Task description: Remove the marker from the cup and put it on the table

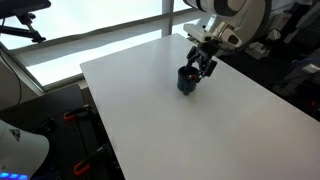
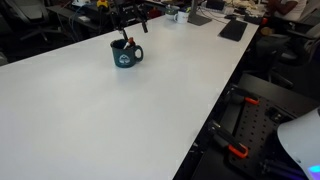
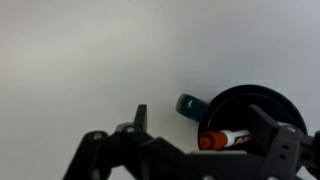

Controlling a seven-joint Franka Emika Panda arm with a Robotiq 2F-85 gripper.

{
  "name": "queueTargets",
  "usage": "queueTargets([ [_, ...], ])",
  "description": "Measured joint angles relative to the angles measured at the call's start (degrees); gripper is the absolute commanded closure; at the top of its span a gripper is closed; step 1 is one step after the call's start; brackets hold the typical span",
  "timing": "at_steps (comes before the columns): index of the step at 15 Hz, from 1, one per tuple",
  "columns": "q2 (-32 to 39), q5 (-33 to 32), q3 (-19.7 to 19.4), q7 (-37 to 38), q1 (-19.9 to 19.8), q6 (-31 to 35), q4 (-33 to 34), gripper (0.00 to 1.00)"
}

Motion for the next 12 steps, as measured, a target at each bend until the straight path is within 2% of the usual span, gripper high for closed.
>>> queueTargets([
  [7, 1.4, 0.0, 0.0, 0.0, -0.2, 0.0, 0.5, 0.0],
  [8, 1.8, 0.0, -0.1, 0.0, -0.2, 0.0, 0.8, 0.07],
  [9, 2.1, 0.0, -0.1, 0.0, -0.2, 0.0, 1.0, 0.26],
  [10, 2.3, 0.0, -0.1, 0.0, -0.3, 0.0, 1.2, 0.32],
  [11, 2.5, 0.0, -0.1, 0.0, -0.3, 0.0, 1.5, 0.32],
  [12, 2.7, 0.0, -0.1, 0.0, -0.3, 0.0, 1.7, 0.39],
])
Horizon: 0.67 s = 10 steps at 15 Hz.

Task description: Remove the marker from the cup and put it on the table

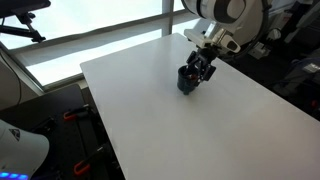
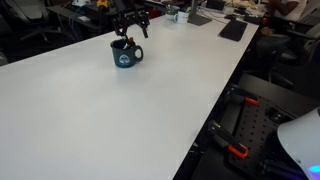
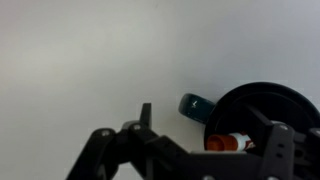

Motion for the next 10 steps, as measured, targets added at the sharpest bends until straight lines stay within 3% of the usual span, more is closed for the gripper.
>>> queueTargets([
  [4, 0.4, 0.0, 0.0, -0.1, -0.1, 0.2, 0.4, 0.69],
  [5, 0.4, 0.0, 0.0, -0.1, -0.1, 0.2, 0.5, 0.28],
  [6, 0.4, 0.0, 0.0, -0.1, -0.1, 0.2, 0.6, 0.33],
  [7, 0.4, 0.0, 0.0, -0.1, -0.1, 0.1, 0.6, 0.31],
  [10, 0.4, 0.0, 0.0, -0.1, -0.1, 0.2, 0.8, 0.12],
])
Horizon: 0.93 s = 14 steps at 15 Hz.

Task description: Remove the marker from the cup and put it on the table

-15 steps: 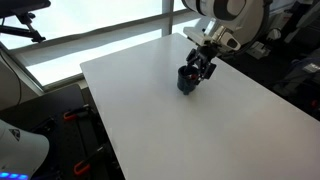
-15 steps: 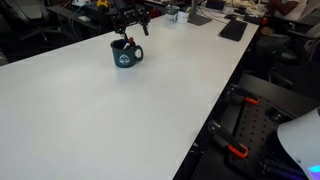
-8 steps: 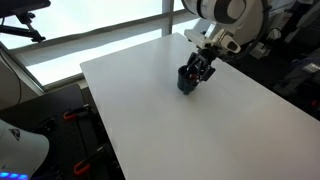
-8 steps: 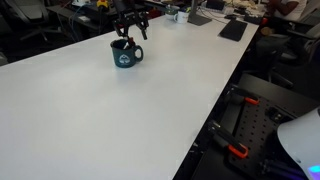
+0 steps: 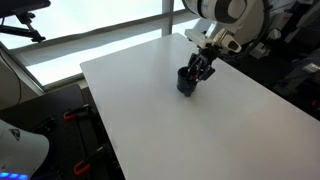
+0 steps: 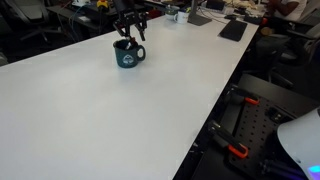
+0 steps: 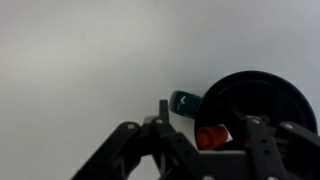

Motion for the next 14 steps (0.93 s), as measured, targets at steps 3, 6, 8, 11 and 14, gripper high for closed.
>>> queueTargets([
  [3, 0.0, -0.1, 0.0, -0.2, 0.0, 0.1, 0.2, 0.0],
  [6, 0.0, -0.1, 0.0, -0.2, 0.0, 0.1, 0.2, 0.0],
  [8, 0.0, -0.1, 0.0, -0.2, 0.0, 0.1, 0.4, 0.0],
  [11, 0.0, -0.1, -0.3, -0.2, -0.2, 0.2, 0.8, 0.0],
  [14, 0.1, -0.1, -0.4, -0.2, -0.5, 0.4, 1.5, 0.28],
])
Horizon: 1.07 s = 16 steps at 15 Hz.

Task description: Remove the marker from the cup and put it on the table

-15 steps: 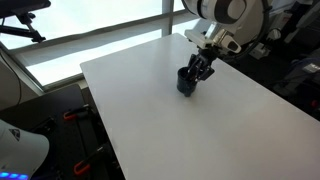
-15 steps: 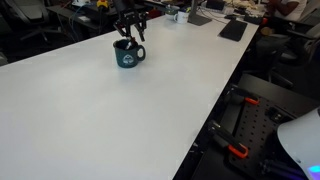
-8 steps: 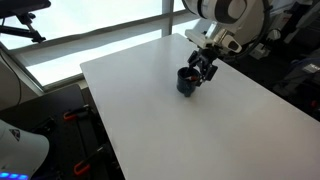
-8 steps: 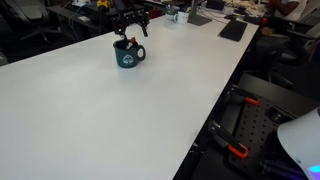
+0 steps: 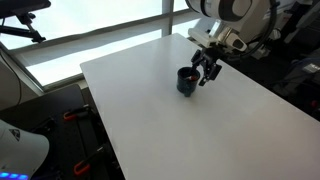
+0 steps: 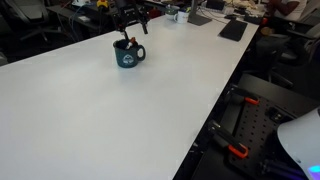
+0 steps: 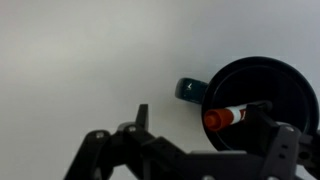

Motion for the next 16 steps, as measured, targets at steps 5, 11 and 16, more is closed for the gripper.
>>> queueTargets([
  [5, 0.4, 0.0, 0.0, 0.0, -0.5, 0.9, 0.2, 0.61],
  [11, 1.3, 0.1, 0.0, 0.0, -0.6, 1.1, 0.2, 0.32],
  [16, 0.6, 0.1, 0.0, 0.0, -0.4, 1.2, 0.2, 0.0],
])
